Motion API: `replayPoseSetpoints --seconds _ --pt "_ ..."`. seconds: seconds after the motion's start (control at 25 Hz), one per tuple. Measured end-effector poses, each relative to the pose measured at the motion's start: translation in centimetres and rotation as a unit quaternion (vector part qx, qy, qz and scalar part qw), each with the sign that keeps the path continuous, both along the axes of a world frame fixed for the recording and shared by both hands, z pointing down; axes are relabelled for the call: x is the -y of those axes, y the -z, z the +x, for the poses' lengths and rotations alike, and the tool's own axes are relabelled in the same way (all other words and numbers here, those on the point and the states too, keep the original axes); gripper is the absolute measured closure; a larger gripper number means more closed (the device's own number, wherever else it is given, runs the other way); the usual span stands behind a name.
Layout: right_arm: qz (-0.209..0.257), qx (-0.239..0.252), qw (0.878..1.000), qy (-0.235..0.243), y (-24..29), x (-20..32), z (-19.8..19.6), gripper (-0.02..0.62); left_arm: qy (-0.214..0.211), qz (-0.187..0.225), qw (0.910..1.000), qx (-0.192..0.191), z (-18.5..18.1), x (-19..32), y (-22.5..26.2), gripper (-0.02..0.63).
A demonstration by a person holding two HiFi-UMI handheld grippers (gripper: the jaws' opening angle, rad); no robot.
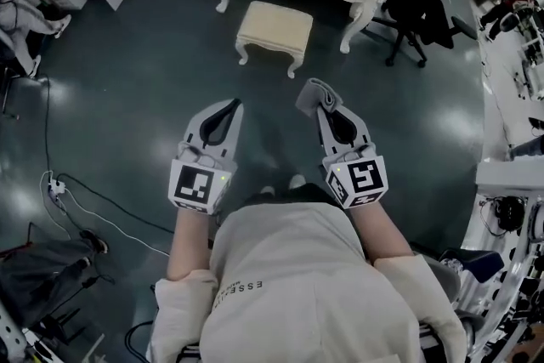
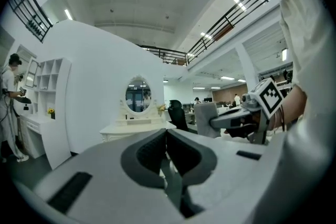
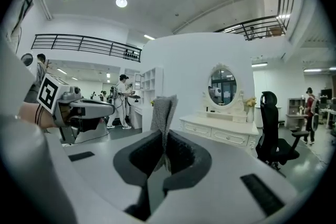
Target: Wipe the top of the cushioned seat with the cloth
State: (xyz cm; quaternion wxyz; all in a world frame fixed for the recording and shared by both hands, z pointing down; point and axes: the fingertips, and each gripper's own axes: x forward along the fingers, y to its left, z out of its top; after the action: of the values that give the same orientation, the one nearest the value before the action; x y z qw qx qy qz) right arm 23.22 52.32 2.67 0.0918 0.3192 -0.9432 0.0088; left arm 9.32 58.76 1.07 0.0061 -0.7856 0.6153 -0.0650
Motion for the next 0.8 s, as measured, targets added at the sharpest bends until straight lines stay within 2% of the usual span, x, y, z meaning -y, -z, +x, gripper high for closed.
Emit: replayPoseSetpoints --seconds 0.28,0.36,0.52,0.64,0.8 --pt "-0.017 -0.009 1.0 0.018 -2.0 4.1 -4.7 0.569 0.033 -0.02 0.999 -0.024 -4.2 2.2 -1.6 0.603" --pt "-0.023 -0.008 0.999 0.028 -2.6 5.8 -6.0 0.569 0.032 -0.025 0.9991 -0.013 -4.9 3.6 -2.0 0.603" --pt "-0.023 -0.004 0.998 0.051 -3.0 10.3 -8.9 0.569 0.047 -0.042 0.998 -0.004 -6.6 7.7 -2.2 0.603" --pt "-0.025 -0.008 0.998 0.064 -3.3 14.5 -11.4 0.569 0.054 -0.037 0.9978 0.006 -8.7 11.5 -2.2 0.603" --pt "-0.03 -0.014 0.997 0.075 -3.5 21.2 -14.0 0.569 0.065 -0.044 0.9969 -0.005 -10.9 18.0 -1.9 0.603"
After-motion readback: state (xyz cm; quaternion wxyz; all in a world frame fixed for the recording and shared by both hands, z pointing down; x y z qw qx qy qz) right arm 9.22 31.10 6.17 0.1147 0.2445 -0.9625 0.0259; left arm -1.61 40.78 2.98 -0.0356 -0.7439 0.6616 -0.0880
